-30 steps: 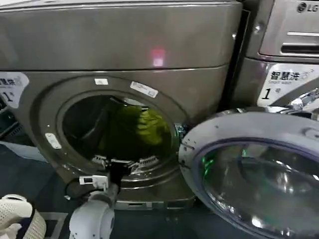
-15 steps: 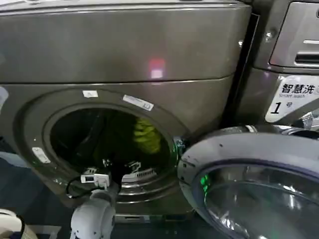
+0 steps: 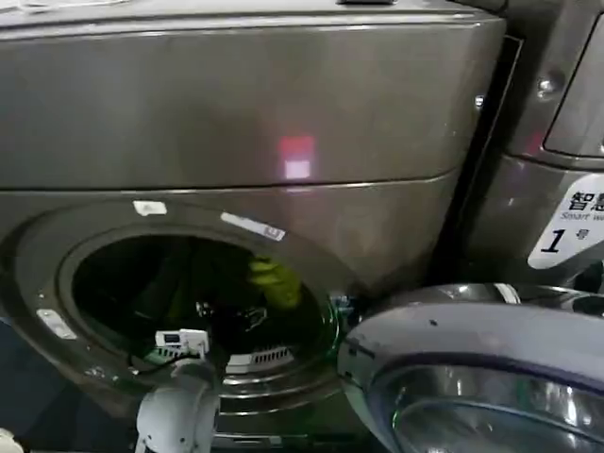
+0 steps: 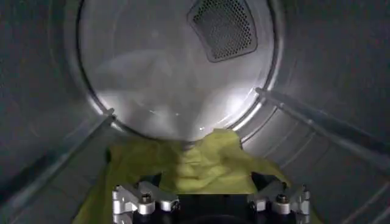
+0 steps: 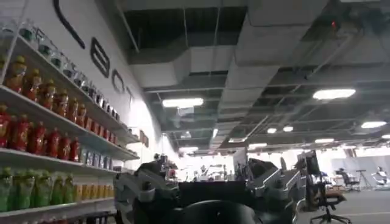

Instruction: Grasp the clothes from the dryer.

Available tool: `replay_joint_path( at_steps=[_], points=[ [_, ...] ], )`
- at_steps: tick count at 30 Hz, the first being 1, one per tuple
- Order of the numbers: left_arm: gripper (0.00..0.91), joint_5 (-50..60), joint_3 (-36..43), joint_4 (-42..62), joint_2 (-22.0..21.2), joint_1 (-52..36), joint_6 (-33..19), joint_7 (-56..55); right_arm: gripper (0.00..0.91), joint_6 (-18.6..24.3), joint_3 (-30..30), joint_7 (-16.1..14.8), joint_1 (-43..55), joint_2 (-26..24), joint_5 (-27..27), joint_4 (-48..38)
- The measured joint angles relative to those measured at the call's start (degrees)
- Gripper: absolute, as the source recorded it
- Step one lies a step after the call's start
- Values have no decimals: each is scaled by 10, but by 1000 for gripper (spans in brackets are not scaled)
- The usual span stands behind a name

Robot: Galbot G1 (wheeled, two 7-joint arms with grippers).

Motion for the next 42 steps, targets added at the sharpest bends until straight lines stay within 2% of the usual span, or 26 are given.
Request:
replay_joint_path(
  at_steps=[15,28,34,42],
  points=[
    [907,5,-6,208,1,-183,-1,3,907,6,-9,-1,-1,-1,1,-10],
    [907,53,-10,396,-1,-316,-95,16,907,6,-12,-1,1,0,-1,-12],
    [907,198,-30,457,-7,-359,-140,106,907,6,-13,-1,0,3,-4,-14],
    [907,515,-63,499,-1,-399,-285,314,907,8,-18,-2,0,6,-9,-17]
  ],
)
